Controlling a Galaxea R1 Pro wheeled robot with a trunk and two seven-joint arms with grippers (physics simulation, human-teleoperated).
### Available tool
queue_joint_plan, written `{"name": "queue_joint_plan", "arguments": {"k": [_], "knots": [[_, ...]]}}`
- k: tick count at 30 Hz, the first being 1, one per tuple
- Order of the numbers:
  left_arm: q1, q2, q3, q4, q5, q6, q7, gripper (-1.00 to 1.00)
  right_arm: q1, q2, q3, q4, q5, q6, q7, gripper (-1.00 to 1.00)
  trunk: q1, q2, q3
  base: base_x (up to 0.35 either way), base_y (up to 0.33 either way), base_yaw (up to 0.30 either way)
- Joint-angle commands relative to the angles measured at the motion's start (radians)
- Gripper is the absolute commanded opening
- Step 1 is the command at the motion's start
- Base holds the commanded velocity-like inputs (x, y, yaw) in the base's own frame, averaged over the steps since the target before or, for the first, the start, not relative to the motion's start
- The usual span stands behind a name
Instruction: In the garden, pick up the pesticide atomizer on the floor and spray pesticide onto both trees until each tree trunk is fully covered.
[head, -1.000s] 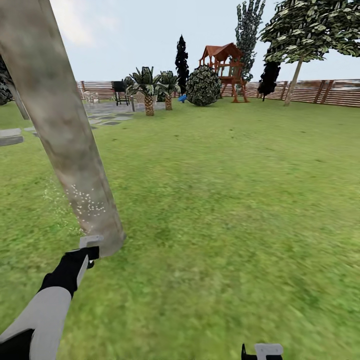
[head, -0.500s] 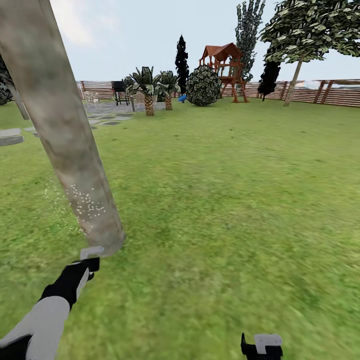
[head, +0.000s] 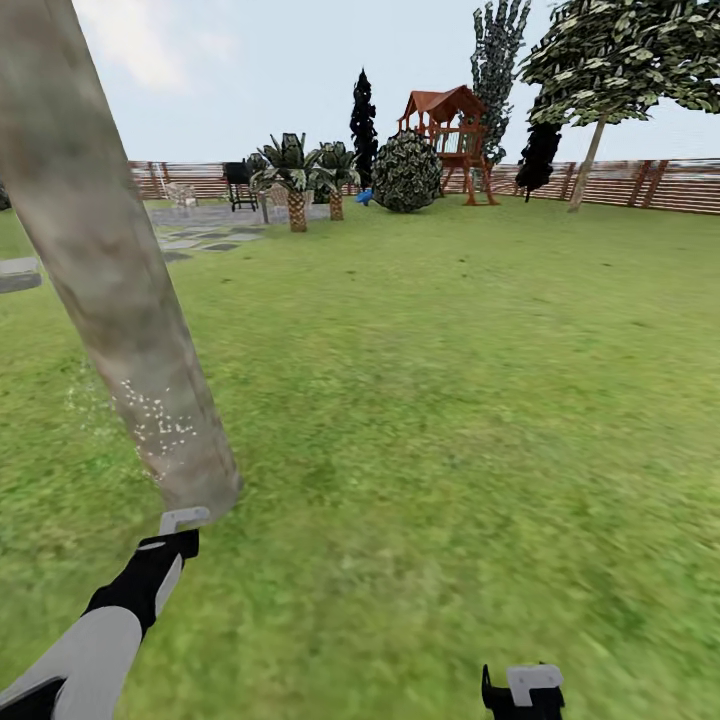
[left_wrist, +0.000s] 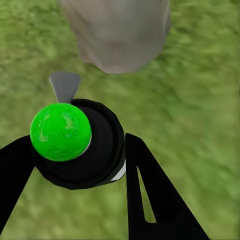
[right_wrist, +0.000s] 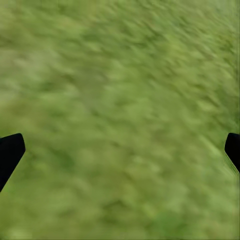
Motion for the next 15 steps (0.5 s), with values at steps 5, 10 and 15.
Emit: {"name": "queue_joint_plan", "arguments": {"k": [5, 10, 15], "knots": [[0.003, -0.002, 0.016, 0.009, 0.003, -0.002, 0.0, -1.0, 0.0, 0.001, 0.001, 0.001, 0.0, -0.001, 0.0, 1.0, 0.0, 0.0, 0.0, 0.311, -0.081, 0.167], [0.014, -0.001, 0.02, 0.035, 0.001, -0.002, 0.001, -1.0, 0.0, 0.003, 0.002, 0.001, 0.001, -0.002, 0.0, 1.0, 0.0, 0.0, 0.0, 0.286, -0.146, 0.273], [0.035, -0.008, 0.02, 0.047, 0.004, -0.003, 0.001, -1.0, 0.0, 0.004, 0.002, 0.002, 0.002, -0.002, 0.0, 1.0, 0.0, 0.0, 0.0, 0.086, -0.24, 0.267]]}}
